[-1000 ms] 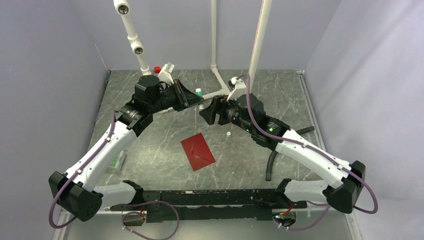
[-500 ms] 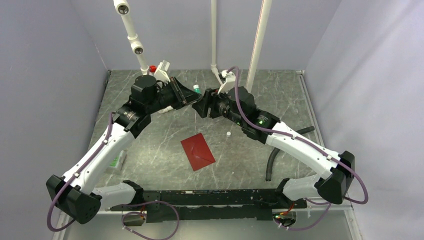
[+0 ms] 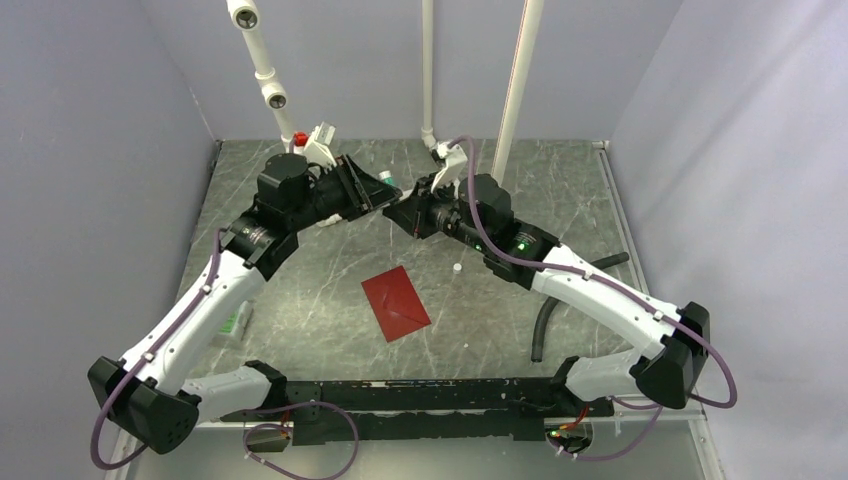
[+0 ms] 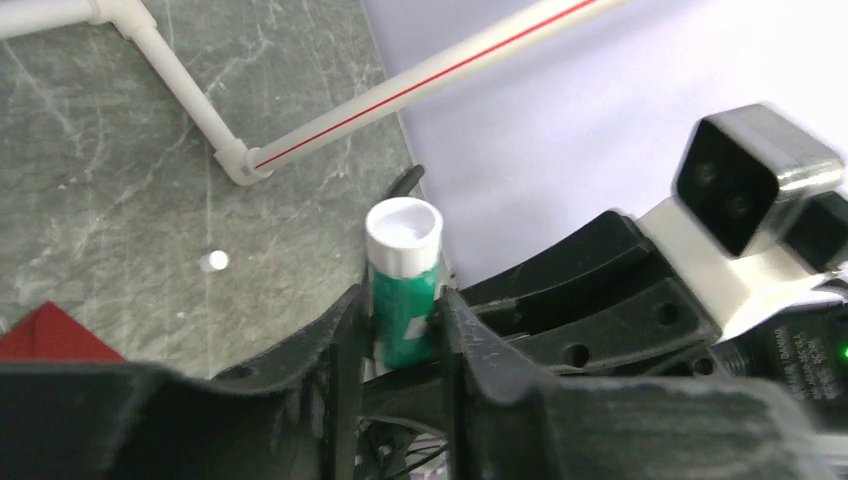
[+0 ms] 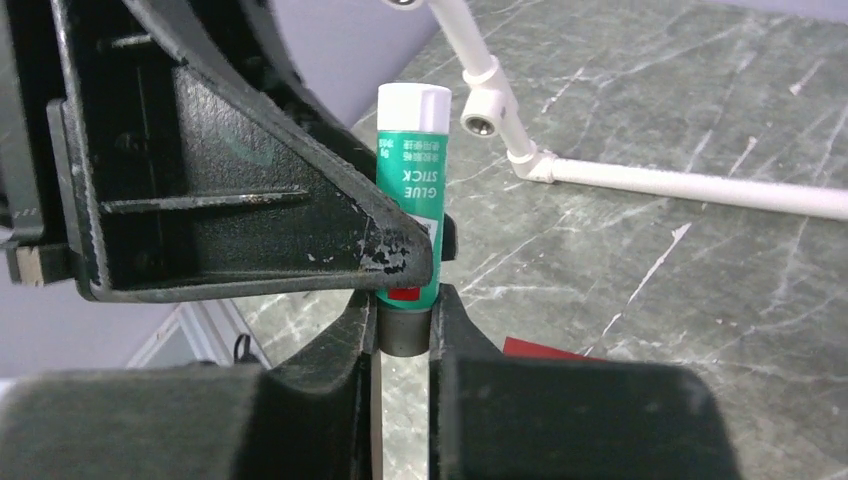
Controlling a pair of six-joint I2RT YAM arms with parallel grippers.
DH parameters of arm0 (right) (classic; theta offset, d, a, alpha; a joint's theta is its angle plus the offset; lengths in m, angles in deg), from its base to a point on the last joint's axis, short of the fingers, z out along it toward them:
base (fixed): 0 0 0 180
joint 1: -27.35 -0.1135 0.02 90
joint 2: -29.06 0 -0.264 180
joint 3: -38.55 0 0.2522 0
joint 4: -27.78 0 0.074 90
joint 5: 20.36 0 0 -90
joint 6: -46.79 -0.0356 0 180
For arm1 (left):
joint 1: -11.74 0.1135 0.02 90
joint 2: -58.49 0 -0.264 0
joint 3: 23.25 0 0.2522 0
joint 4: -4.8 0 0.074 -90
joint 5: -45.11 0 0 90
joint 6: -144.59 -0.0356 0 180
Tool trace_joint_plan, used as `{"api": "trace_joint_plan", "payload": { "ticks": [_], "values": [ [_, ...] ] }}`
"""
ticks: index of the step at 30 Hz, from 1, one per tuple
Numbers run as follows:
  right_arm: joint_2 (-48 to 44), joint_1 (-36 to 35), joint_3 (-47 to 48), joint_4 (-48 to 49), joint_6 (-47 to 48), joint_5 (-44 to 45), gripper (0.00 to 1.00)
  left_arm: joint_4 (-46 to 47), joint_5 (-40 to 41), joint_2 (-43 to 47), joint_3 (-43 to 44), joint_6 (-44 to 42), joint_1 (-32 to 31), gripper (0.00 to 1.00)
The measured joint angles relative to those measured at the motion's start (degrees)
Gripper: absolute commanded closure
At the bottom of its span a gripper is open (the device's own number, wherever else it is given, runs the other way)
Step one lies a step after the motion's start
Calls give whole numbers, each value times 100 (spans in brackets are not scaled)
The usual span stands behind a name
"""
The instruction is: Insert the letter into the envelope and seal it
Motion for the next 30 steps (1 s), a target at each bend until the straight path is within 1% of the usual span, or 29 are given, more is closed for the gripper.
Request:
{"api": "trace_joint_plan", "payload": {
  "ticks": [2, 3, 4, 6, 8, 12, 16, 18, 22, 24, 26, 30],
  "values": [
    [-39, 39, -4, 26, 299, -240, 100, -35, -39, 33, -7, -83, 0, 30],
    [-68, 59, -4, 44, 455, -367, 100, -87, -83, 42, -7, -87, 0, 22],
    [-120, 101, -11, 31, 697, -616, 100, -162, -146, 52, -7, -114, 7, 17],
    [-247, 177, -22, -44, 1095, -1036, 100, -280, -385, 52, 11, -184, 92, 13],
    [-393, 262, -22, -197, 1552, -1508, 100, -535, -774, 0, 144, -304, 251, 11],
    [-476, 372, 144, -811, 2439, -2380, 100, -896, -1731, -223, 518, -570, 535, 12],
    [-199, 376, 680, -1711, 3123, -2990, 100, -1117, -2745, -358, 551, -758, 695, 14],
    [-55, 369, 872, -2037, 3390, -3169, 100, -1228, -3130, -402, 516, -831, 697, 18],
    [79, 376, 977, -2500, 3748, -3324, 100, -1552, -3705, -417, 361, -1034, 697, 33],
    [166, 376, 1056, -2719, 3893, -3359, 100, -1681, -3919, -417, 267, -1123, 697, 38],
    [260, 376, 1147, -2887, 4015, -3392, 100, -1773, -4048, -417, 199, -1193, 697, 44],
    [345, 382, 1180, -3099, 4168, -3499, 100, -1878, -4218, -426, 140, -1213, 697, 59]
  ]
}}
